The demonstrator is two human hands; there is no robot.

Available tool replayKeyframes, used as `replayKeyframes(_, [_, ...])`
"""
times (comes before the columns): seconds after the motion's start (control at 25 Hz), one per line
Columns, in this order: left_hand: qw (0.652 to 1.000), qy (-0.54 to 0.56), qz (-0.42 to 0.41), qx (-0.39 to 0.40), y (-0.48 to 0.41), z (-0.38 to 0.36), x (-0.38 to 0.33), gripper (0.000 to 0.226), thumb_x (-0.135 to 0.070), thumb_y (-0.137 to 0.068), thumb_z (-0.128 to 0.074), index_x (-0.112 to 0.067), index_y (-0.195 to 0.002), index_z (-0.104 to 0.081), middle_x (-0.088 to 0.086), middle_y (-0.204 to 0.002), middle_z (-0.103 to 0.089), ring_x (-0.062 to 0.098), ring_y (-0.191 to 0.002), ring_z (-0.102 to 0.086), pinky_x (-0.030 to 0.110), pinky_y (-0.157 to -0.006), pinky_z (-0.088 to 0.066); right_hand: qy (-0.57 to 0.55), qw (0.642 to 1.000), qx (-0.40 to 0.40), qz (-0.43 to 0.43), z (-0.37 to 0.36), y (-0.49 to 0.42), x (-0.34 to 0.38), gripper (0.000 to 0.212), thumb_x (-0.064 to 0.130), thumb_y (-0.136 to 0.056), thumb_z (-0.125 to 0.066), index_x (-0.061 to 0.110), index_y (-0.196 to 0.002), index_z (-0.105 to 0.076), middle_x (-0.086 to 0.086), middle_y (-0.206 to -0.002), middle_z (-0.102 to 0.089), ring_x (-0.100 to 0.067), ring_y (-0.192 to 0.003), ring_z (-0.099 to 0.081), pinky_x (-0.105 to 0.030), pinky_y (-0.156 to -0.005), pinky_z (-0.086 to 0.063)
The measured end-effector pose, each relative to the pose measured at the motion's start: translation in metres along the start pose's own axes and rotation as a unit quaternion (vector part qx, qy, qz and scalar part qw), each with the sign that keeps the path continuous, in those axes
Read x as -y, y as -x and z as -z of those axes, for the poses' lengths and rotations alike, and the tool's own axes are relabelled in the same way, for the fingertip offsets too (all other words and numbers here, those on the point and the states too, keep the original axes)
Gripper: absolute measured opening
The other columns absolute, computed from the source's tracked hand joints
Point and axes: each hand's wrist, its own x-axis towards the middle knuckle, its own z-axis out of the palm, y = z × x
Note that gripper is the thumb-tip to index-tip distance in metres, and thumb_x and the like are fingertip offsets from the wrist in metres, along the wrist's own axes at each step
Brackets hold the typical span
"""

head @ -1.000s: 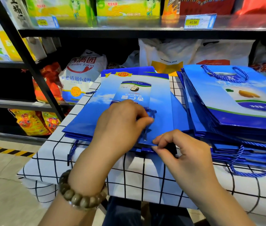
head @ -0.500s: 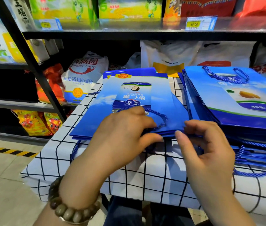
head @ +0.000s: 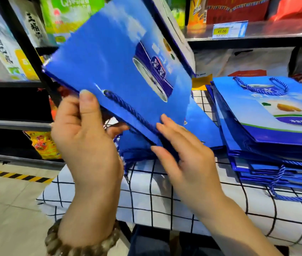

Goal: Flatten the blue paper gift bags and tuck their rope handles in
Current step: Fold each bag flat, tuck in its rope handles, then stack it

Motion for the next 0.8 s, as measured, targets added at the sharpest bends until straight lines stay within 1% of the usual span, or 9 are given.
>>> replayKeyframes(0.12, [0.985, 0.02, 0.174, 0.008, 0.017, 0.012, 0.014, 0.024, -0.017, -0.098, -0.041, -0.018, -0.077, -0.052, -0.006, -0.068, -0.065, 0.009, -0.06, -0.063, 0.02, -0.047, -0.049, 0.067, 0.998, 0.005, 0.016, 0.019, 0.007, -0.02, 0.029, 0.027, -0.084, -0.052, 0.009, -0.098, -0.069, -0.004, -0.111, -0.068, -0.012, -0.107, -0.06, -0.023, -0.095, -0.042])
replayKeyframes(0.24, [0.961, 0.007, 0.276, 0.028, 0.04, 0.022, 0.034, 0.019, -0.015, -0.096, -0.042, -0.015, -0.079, -0.052, -0.01, -0.061, -0.068, 0.009, -0.06, -0.068, 0.02, -0.045, -0.051, 0.179, 0.982, 0.06, 0.019, 0.028, 0.018, -0.035, 0.028, 0.027, -0.084, -0.047, 0.014, -0.091, -0.07, 0.0, -0.1, -0.072, -0.013, -0.095, -0.068, -0.021, -0.086, -0.043])
replayKeyframes(0.32, [0.949, -0.011, 0.315, 0.032, 0.049, 0.032, 0.042, 0.014, -0.018, -0.092, -0.049, -0.013, -0.079, -0.054, -0.004, -0.058, -0.068, 0.012, -0.057, -0.068, 0.021, -0.042, -0.05, 0.191, 0.978, 0.08, 0.008, 0.034, 0.022, -0.038, 0.027, 0.027, -0.082, -0.047, 0.015, -0.087, -0.071, 0.002, -0.094, -0.073, -0.013, -0.089, -0.069, -0.02, -0.08, -0.048])
replayKeyframes(0.4, [0.945, -0.051, 0.32, 0.041, 0.048, 0.04, 0.042, 0.018, -0.026, -0.081, -0.058, -0.01, -0.074, -0.058, 0.003, -0.054, -0.066, 0.014, -0.046, -0.063, 0.021, -0.039, -0.049, 0.177, 0.981, 0.085, -0.015, 0.041, 0.019, -0.035, 0.019, 0.028, -0.08, -0.054, 0.017, -0.082, -0.07, 0.004, -0.087, -0.073, -0.015, -0.083, -0.07, -0.028, -0.069, -0.057])
replayKeyframes(0.48, [0.946, -0.124, 0.29, 0.073, 0.042, 0.046, 0.04, 0.031, -0.035, -0.072, -0.06, -0.006, -0.062, -0.06, 0.006, -0.048, -0.061, 0.013, -0.038, -0.055, 0.019, -0.037, -0.044, 0.13, 0.987, 0.075, -0.051, 0.048, 0.01, -0.028, 0.011, 0.026, -0.077, -0.061, 0.018, -0.079, -0.069, 0.006, -0.078, -0.07, -0.016, -0.073, -0.067, -0.035, -0.061, -0.057])
replayKeyframes(0.56, [0.946, -0.206, 0.226, 0.107, 0.04, 0.052, 0.036, 0.042, -0.033, -0.077, -0.062, -0.006, -0.046, -0.056, 0.004, -0.04, -0.053, 0.011, -0.034, -0.047, 0.016, -0.037, -0.04, 0.066, 0.992, 0.063, -0.092, 0.054, 0.001, -0.02, 0.008, 0.025, -0.076, -0.062, 0.02, -0.078, -0.068, 0.007, -0.073, -0.067, -0.013, -0.068, -0.062, -0.034, -0.06, -0.053])
replayKeyframes(0.68, [0.942, -0.3, 0.02, 0.151, 0.047, 0.055, 0.024, 0.048, -0.034, -0.085, -0.056, -0.007, -0.046, -0.05, 0.003, -0.046, -0.048, 0.008, -0.039, -0.041, 0.016, -0.039, -0.034, 0.002, 0.987, 0.074, -0.145, 0.057, -0.012, -0.012, 0.009, 0.032, -0.075, -0.061, 0.029, -0.083, -0.064, 0.01, -0.067, -0.063, -0.01, -0.066, -0.058, -0.031, -0.061, -0.048])
replayKeyframes(0.72, [0.929, -0.316, -0.057, 0.181, 0.049, 0.053, 0.021, 0.04, -0.035, -0.084, -0.052, -0.011, -0.051, -0.055, -0.001, -0.055, -0.052, 0.006, -0.046, -0.046, 0.017, -0.043, -0.037, -0.014, 0.983, 0.087, -0.16, 0.056, -0.015, -0.008, 0.014, 0.036, -0.074, -0.059, 0.035, -0.089, -0.061, 0.008, -0.065, -0.062, -0.011, -0.066, -0.057, -0.031, -0.06, -0.047])
replayKeyframes(0.8, [0.883, -0.358, -0.153, 0.261, 0.047, 0.039, 0.017, 0.022, -0.035, -0.082, -0.05, -0.018, -0.089, -0.063, -0.012, -0.084, -0.06, 0.0, -0.074, -0.055, 0.019, -0.064, -0.044, -0.048, 0.977, 0.117, -0.171, 0.054, -0.021, 0.001, 0.013, 0.038, -0.074, -0.059, 0.037, -0.087, -0.062, 0.004, -0.069, -0.062, -0.013, -0.062, -0.055, -0.029, -0.058, -0.046])
